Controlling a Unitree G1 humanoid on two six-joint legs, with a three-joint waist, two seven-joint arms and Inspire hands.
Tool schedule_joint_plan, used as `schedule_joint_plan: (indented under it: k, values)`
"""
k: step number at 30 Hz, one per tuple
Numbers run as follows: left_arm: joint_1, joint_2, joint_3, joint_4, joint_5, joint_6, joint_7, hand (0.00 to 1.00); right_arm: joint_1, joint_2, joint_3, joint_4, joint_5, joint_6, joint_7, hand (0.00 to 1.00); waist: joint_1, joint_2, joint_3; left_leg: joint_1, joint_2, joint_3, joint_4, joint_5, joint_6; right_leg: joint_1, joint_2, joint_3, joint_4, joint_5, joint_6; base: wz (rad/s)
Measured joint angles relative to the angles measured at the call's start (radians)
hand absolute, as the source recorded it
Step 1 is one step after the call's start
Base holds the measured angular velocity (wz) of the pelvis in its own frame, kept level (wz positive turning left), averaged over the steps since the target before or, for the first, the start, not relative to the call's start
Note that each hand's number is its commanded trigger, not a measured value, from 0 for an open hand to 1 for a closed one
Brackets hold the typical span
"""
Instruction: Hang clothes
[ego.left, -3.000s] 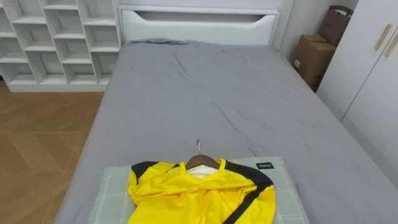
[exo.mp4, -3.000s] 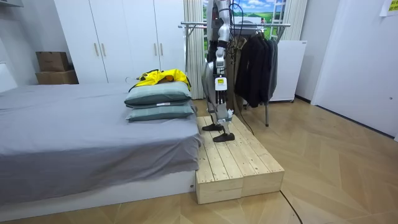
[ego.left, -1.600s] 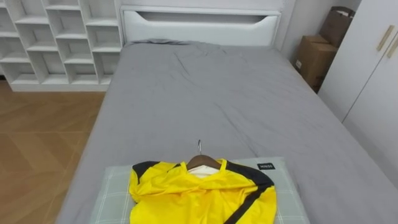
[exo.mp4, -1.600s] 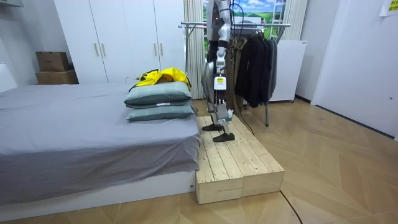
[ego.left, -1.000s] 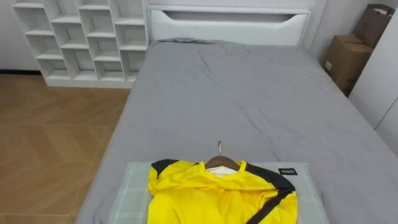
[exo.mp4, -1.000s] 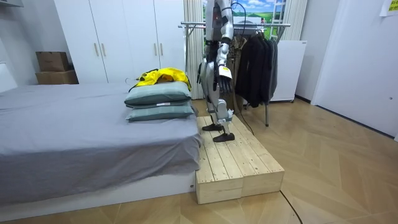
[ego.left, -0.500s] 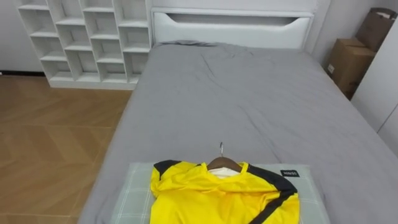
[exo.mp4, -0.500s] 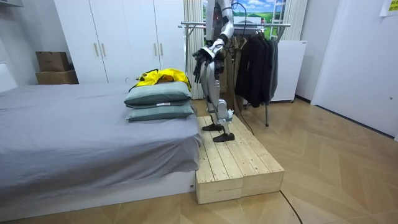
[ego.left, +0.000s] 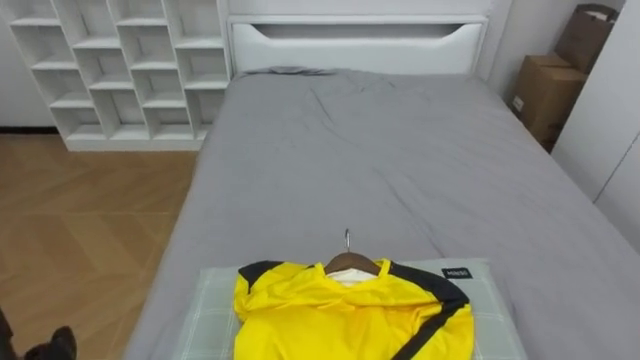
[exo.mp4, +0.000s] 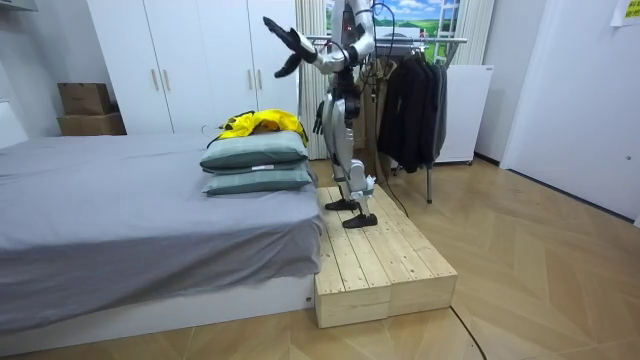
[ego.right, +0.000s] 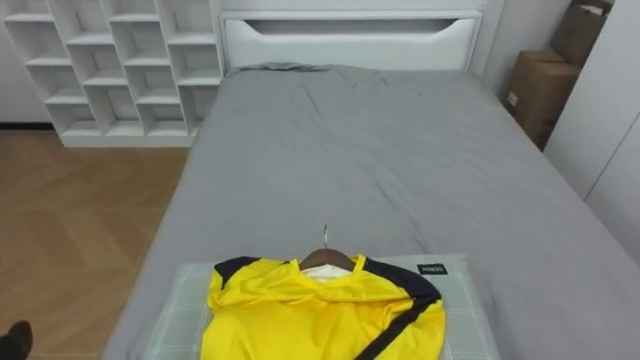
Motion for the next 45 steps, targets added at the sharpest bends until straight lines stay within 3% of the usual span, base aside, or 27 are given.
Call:
schedule_joint_plan:
  k: [7, 12, 15, 21, 27, 34, 45]
  values:
    - [-0.038, 0.001, -0.046, -0.036, 0.160, 0.004, -0.050, 0.00, 0.001, -0.008, 0.002, -0.001, -0.007, -0.002, 0.015, 0.00, -0.017, 0.003, 0.0025, 0.000, 0.001, 0.012, -0.002, 0.000, 0.000, -0.006, 0.001, 0.008, 0.001, 0.000, 0.000, -0.04]
    - [-0.077, 0.004, -0.063, -0.036, 0.192, 0.015, -0.085, 0.00, 0.000, -0.019, 0.001, -0.001, -0.042, -0.003, 0.019, 0.00, -0.031, 0.005, 0.0050, -0.003, 0.002, 0.023, -0.005, 0.000, 0.000, -0.015, 0.002, 0.017, 0.006, 0.000, 0.001, -0.07]
    - [-0.097, 0.021, -0.089, -0.036, 0.213, 0.028, -0.095, 0.00, 0.001, -0.019, 0.001, 0.001, -0.057, -0.002, 0.018, 0.00, -0.047, 0.000, 0.0045, -0.004, 0.004, 0.024, -0.005, 0.000, 0.000, -0.017, 0.001, 0.017, 0.006, 0.001, 0.000, -0.01]
    - [-0.133, 0.037, -0.128, -0.036, 0.269, 0.034, -0.112, 0.00, 0.003, -0.026, 0.011, 0.036, -0.107, 0.005, 0.011, 0.00, -0.050, 0.001, 0.0041, 0.001, 0.006, 0.033, -0.005, 0.000, 0.000, -0.017, 0.002, 0.027, 0.006, 0.006, -0.001, -0.06]
    - [-0.162, 0.039, -0.136, -0.036, 0.277, 0.077, -0.132, 0.00, -0.002, -0.027, 0.011, 0.038, -0.152, 0.037, 0.011, 0.00, -0.077, 0.011, 0.0073, 0.003, 0.006, 0.034, -0.006, 0.000, 0.000, -0.018, 0.002, 0.031, 0.005, 0.009, 0.000, -0.01]
    - [-0.198, 0.040, -0.195, -0.036, 0.278, 0.100, -0.171, 0.00, -0.005, -0.032, 0.012, 0.043, -0.190, 0.049, 0.003, 0.00, -0.090, 0.030, 0.0142, 0.011, 0.004, 0.034, -0.019, 0.000, 0.000, -0.018, 0.004, 0.049, 0.004, 0.010, 0.003, -0.03]
    - [-0.249, 0.043, -0.258, -0.034, 0.278, 0.121, -0.265, 0.00, -0.002, -0.026, 0.033, 0.078, -0.266, 0.088, 0.014, 0.00, -0.136, 0.027, 0.0156, 0.021, 0.014, 0.067, -0.020, 0.000, 0.000, -0.017, 0.005, 0.063, 0.009, 0.011, 0.003, -0.06]
